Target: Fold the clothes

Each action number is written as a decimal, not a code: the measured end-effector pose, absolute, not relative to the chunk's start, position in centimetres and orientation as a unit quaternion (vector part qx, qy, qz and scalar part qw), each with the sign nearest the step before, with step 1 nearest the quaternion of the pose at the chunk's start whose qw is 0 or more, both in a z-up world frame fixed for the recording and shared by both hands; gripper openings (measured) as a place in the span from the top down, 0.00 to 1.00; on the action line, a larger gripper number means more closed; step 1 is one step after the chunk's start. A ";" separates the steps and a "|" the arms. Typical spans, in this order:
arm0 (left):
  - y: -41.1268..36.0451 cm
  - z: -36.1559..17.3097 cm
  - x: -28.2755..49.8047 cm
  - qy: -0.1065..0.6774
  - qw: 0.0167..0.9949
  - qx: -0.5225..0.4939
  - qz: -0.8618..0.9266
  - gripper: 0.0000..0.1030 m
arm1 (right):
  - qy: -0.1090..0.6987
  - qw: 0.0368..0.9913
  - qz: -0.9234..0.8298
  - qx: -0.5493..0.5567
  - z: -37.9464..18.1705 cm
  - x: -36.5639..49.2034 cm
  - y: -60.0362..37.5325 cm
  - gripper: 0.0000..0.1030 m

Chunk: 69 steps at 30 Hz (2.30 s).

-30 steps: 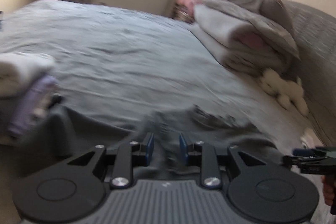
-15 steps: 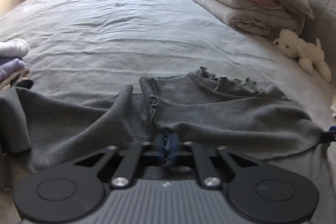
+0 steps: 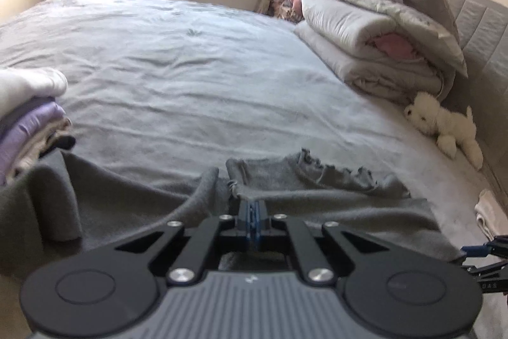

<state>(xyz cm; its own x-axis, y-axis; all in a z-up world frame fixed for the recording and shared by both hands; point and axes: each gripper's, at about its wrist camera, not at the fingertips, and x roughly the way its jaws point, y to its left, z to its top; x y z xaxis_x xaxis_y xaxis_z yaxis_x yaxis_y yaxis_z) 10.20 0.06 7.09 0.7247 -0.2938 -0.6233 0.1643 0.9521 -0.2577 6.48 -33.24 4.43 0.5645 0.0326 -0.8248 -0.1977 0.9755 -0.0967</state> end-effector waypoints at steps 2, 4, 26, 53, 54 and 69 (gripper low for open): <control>0.6 7.3 10.3 0.350 0.922 -0.104 -0.125 0.98 | 0.465 0.880 0.053 -0.079 4.5 6.6 -33.8 0.39; 1.0 7.3 10.4 0.349 0.924 -0.105 -0.120 0.98 | 0.465 0.882 0.050 -0.057 5.0 6.4 -34.7 0.39; 3.0 5.9 9.4 0.386 0.909 -0.110 -0.112 0.97 | 0.475 0.870 0.113 0.073 5.0 7.7 -35.2 0.87; 1.5 3.6 9.2 0.453 0.878 -0.078 -0.135 0.96 | 0.402 0.872 0.060 0.271 3.8 15.1 -42.4 0.66; 1.5 3.6 9.3 0.453 0.878 -0.078 -0.135 0.96 | 0.412 0.867 0.064 0.274 3.1 16.0 -42.1 0.66; -0.5 3.6 9.2 0.427 0.893 -0.053 -0.132 0.96 | 0.356 0.934 0.033 -0.003 5.5 15.3 -34.5 0.98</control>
<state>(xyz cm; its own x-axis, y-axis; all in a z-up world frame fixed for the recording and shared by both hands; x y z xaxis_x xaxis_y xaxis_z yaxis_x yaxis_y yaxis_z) 9.24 -0.50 3.62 0.6001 -0.2814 -0.7488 0.1902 0.9594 -0.2081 15.35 -34.54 5.50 0.7449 0.0596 -0.6645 -0.0640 0.9978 0.0178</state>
